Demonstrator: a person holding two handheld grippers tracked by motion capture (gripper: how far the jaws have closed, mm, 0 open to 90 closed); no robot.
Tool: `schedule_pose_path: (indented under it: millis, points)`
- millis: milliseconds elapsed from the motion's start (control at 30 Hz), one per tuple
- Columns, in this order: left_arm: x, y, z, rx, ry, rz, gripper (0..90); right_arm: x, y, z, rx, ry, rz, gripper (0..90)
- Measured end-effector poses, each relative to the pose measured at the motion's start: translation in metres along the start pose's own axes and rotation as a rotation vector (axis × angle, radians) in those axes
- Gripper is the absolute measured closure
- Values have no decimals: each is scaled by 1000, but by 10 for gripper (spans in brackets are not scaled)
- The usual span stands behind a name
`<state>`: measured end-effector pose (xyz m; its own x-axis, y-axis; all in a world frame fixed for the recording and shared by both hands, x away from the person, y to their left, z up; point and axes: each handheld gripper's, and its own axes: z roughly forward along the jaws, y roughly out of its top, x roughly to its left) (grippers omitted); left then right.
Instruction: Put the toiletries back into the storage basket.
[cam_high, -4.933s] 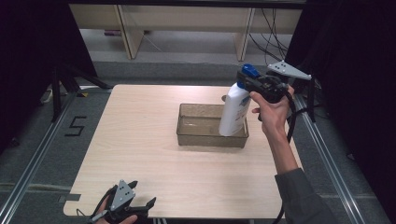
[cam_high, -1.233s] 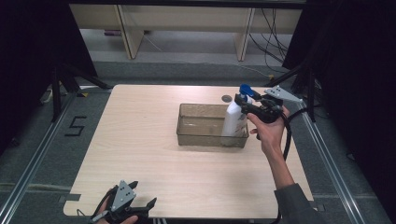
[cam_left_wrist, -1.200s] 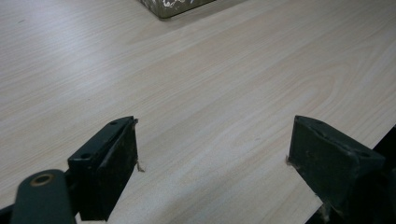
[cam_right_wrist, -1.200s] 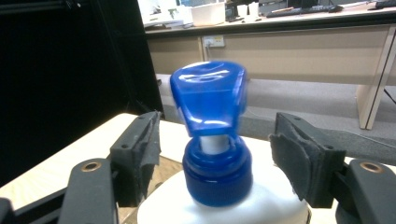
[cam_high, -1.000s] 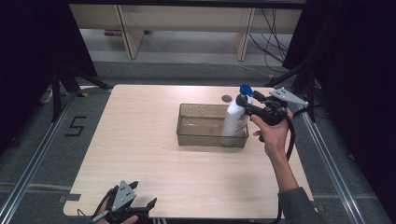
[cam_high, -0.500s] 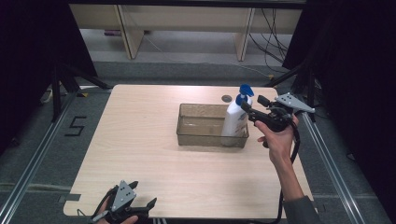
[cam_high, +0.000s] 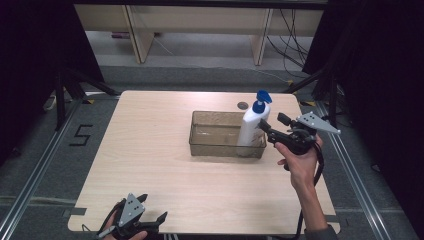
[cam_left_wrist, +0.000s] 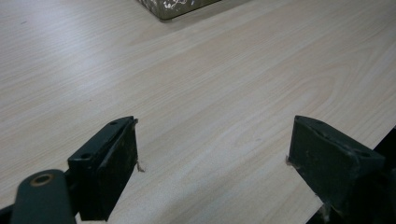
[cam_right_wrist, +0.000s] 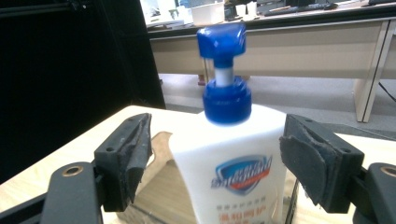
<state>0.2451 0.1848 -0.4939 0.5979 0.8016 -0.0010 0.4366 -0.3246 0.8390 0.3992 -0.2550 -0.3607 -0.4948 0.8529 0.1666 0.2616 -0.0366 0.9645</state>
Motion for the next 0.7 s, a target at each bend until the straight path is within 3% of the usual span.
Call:
schedule_pose_path:
  millis: [67,233,333,367,400,467,500,533,567,667,700]
  points:
    - [0,0,1,-10,-3,-9,152,3,-3,-4,8,-3,29,256]
    - [1,1,1,-8,-3,-8,153,4,-6,-8,22,5,-1,255]
    - [2,1,0,-7,1,-1,152,5,-11,-10,37,28,20,255]
    - [2,1,-1,-5,1,1,152,3,-13,-11,34,18,1,255]
    - [2,1,-1,-7,0,-1,152,4,-14,-12,42,24,22,255]
    - [3,1,-1,-21,-6,-14,151,2,-17,-14,43,19,8,254]
    - [4,1,-2,-22,-8,-14,151,4,-19,-14,50,31,33,254]
    - [3,1,-1,-33,-4,-33,151,3,-21,-16,53,26,25,254]
    - [4,1,-3,-22,-2,-21,151,4,-23,-16,61,31,35,254]
    - [3,0,-3,-45,-1,-38,151,4,-27,-18,64,35,23,253]
    - [5,0,-4,-31,-2,-23,151,6,-28,-18,73,47,38,253]
